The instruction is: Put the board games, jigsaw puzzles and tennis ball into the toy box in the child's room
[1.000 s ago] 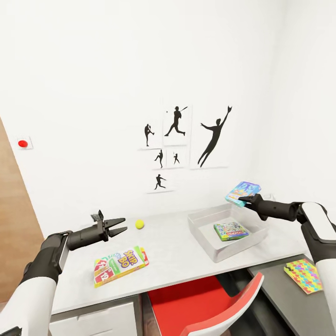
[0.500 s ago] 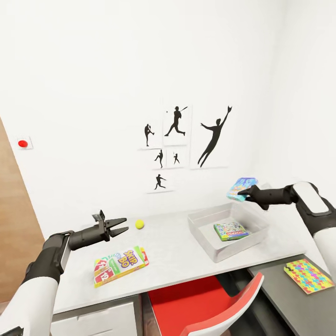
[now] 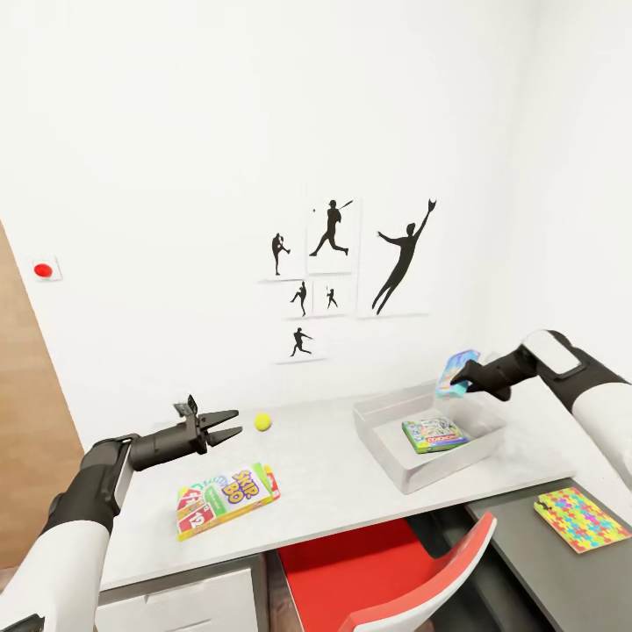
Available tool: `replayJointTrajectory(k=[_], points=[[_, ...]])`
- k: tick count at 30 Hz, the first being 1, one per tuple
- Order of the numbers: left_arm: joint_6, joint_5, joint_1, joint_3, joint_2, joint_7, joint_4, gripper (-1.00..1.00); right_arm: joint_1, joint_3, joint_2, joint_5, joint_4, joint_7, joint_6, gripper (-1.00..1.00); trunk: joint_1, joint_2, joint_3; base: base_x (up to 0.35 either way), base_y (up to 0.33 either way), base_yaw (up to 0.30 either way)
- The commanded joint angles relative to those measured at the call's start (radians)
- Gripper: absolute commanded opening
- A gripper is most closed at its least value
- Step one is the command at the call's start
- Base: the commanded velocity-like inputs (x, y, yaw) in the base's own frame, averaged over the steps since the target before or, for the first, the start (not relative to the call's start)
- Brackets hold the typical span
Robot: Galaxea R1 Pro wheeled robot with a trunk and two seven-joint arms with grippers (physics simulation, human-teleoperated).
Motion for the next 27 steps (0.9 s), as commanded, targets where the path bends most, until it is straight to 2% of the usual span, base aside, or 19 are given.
replayJointTrajectory(k=[1, 3, 6, 7, 8, 9, 11, 13, 17, 22, 27], points=[[0.010, -0.011, -0.001, 0.003, -0.001, -0.009, -0.001, 1.00, -0.003, 0.039, -0.003, -0.016, 0.002, -0.001, 0.000, -1.00, 0.000, -0.001, 0.000, 0.000, 0.000, 0.000], [0.010, -0.011, -0.001, 0.002, -0.001, -0.009, -0.001, 1.00, -0.005, 0.110, -0.006, -0.016, 0.006, 0.049, 0.000, -1.00, 0.000, -0.001, 0.000, 0.000, 0.000, 0.000], [0.009, -0.011, -0.001, 0.002, -0.001, -0.009, -0.001, 1.00, -0.006, 0.169, -0.009, -0.016, 0.007, 0.127, 0.000, -1.00, 0.000, -0.001, 0.000, 0.000, 0.000, 0.000], [0.009, -0.011, -0.001, 0.002, -0.001, -0.009, -0.001, 1.00, -0.006, 0.224, -0.012, -0.016, 0.006, 0.205, 0.000, -1.00, 0.000, -0.001, 0.000, 0.000, 0.000, 0.000], [0.009, -0.011, -0.001, 0.002, -0.001, -0.009, -0.001, 1.00, -0.006, 0.246, -0.013, -0.016, 0.006, 0.233, 0.000, -1.00, 0.000, -0.001, 0.000, 0.000, 0.000, 0.000], [0.009, -0.011, -0.001, 0.002, -0.001, -0.009, -0.001, 1.00, -0.006, 0.285, -0.016, -0.016, 0.004, 0.288, 0.000, -1.00, 0.000, -0.001, 0.000, 0.000, 0.000, 0.000], [0.009, -0.011, -0.001, 0.002, -0.001, -0.009, -0.001, 1.00, -0.006, 0.317, -0.020, -0.015, 0.003, 0.339, 0.000, -1.00, 0.000, -0.001, 0.000, 0.000, 0.000, 0.000], [0.009, -0.011, -0.001, 0.002, -0.001, -0.009, -0.001, 1.00, -0.006, 0.352, -0.030, -0.015, 0.002, 0.420, 0.000, -1.00, 0.000, -0.001, 0.000, 0.000, 0.000, 0.000], [0.009, -0.011, -0.001, 0.003, -0.001, -0.009, -0.001, 1.00, -0.006, 0.378, -0.040, -0.015, -0.001, 0.482, 0.000, -1.00, 0.000, -0.001, 0.000, 0.000, 0.000, 0.000], [0.009, -0.011, -0.001, 0.003, -0.001, -0.009, -0.001, 1.00, -0.005, 0.410, -0.054, -0.015, -0.001, 0.509, 0.000, -1.00, 0.000, -0.001, 0.000, 0.000, 0.000, 0.000], [0.009, -0.011, -0.001, 0.003, -0.001, -0.009, -0.001, 1.00, -0.002, 0.421, -0.072, -0.014, -0.001, 0.555, 0.000, -1.00, 0.000, -0.001, 0.000, 0.004, 0.000, 0.000]])
